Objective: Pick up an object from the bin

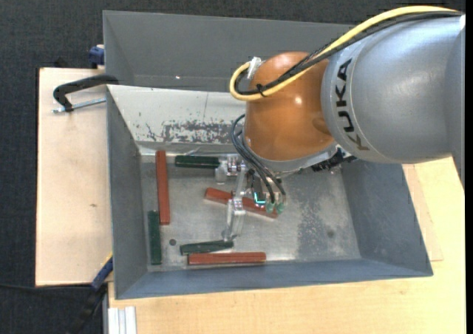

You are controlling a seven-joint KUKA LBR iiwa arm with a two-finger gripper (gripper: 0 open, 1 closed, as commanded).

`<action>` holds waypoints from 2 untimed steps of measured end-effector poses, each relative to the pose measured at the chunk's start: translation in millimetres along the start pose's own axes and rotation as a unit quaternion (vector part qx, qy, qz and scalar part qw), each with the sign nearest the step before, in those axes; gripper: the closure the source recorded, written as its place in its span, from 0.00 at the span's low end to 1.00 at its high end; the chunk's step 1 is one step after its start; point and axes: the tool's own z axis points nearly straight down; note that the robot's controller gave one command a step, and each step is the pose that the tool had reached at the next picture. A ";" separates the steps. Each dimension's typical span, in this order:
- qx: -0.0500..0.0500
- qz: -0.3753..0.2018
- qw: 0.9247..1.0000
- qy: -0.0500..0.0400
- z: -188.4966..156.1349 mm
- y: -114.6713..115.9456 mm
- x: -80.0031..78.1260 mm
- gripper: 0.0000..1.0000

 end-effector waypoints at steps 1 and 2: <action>0.000 0.000 1.000 -0.002 -2.1 -0.2 -0.8 0.00; -0.001 -0.044 0.999 -0.007 24.0 -20.9 -6.9 0.00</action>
Offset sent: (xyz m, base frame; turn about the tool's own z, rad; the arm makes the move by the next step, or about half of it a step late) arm 0.0092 -0.0513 -0.0610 -0.1671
